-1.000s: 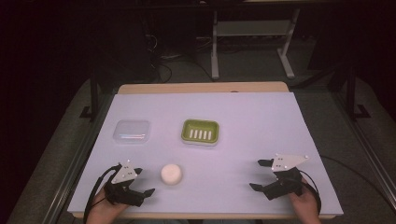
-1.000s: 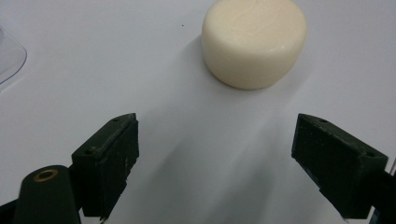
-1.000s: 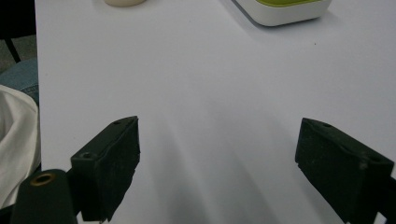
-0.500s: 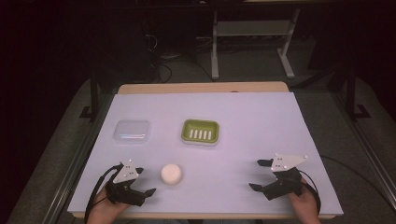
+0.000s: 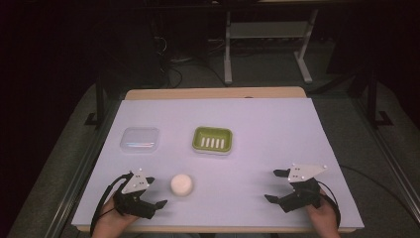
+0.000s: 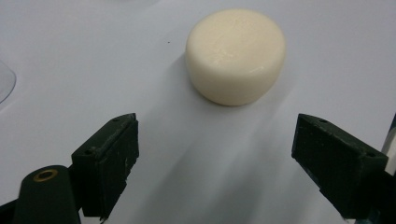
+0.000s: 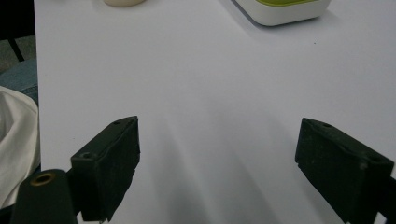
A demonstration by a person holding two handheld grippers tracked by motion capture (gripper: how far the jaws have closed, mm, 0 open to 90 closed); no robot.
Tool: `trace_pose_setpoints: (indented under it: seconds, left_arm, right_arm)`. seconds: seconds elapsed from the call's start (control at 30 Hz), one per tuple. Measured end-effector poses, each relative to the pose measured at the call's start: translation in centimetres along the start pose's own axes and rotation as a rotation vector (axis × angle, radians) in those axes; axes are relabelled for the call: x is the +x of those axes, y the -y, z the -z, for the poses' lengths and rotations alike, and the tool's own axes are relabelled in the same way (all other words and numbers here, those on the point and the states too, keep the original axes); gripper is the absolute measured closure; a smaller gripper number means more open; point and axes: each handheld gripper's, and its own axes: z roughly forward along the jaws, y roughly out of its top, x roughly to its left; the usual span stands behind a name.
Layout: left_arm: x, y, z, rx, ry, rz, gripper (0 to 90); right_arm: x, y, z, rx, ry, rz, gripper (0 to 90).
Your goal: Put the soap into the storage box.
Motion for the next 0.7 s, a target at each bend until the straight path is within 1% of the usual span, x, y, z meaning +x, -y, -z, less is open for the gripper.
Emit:
trace_pose_setpoints:
  seconds: [0.1, 0.13, 0.2, 0.3, 0.37, 0.47, 0.57, 0.63, 0.67, 0.7]
  left_arm:
    - [0.0, -0.3, 0.0, 0.010, 0.000, -0.017, 14.4]
    - [-0.1, -0.4, -0.1, 0.007, 0.002, -0.010, 14.4]
    - [0.0, -0.6, 0.0, 0.013, 0.002, -0.028, 14.4]
    - [-0.1, -1.0, 0.1, 0.014, 0.002, -0.032, 14.4]
    - [-0.1, -1.5, 0.2, 0.015, 0.009, -0.037, 14.4]
    - [0.0, -1.8, 0.1, 0.022, 0.011, -0.047, 14.3]
    - [-0.1, -2.4, -0.1, 0.034, 0.018, -0.065, 14.3]
    - [-0.2, -2.6, -0.2, 0.030, 0.023, -0.065, 14.3]
    - [-0.2, -2.8, -0.2, 0.033, 0.023, -0.074, 14.3]
    - [-0.2, -2.9, -0.3, 0.033, 0.027, -0.074, 14.3]
  right_arm:
    - [-0.1, 0.1, 0.0, 0.000, 0.004, -0.002, 13.1]
    - [-0.1, 0.1, 0.0, 0.002, 0.004, -0.003, 13.1]
    - [-0.2, 0.2, 0.0, 0.002, 0.005, -0.007, 13.1]
    - [-0.2, 0.2, 0.1, 0.003, 0.006, -0.009, 13.1]
    - [-0.1, 0.2, 0.0, 0.003, 0.005, -0.010, 13.1]
    - [-0.1, 0.2, 0.0, 0.002, 0.002, -0.010, 13.1]
    - [-0.1, 0.2, 0.1, 0.003, 0.001, -0.006, 13.1]
    - [-0.1, 0.2, 0.1, 0.000, 0.000, -0.008, 13.1]
    - [-0.1, 0.2, 0.1, 0.000, 0.000, -0.008, 13.1]
    - [-0.1, 0.2, 0.1, 0.001, -0.001, -0.011, 13.1]
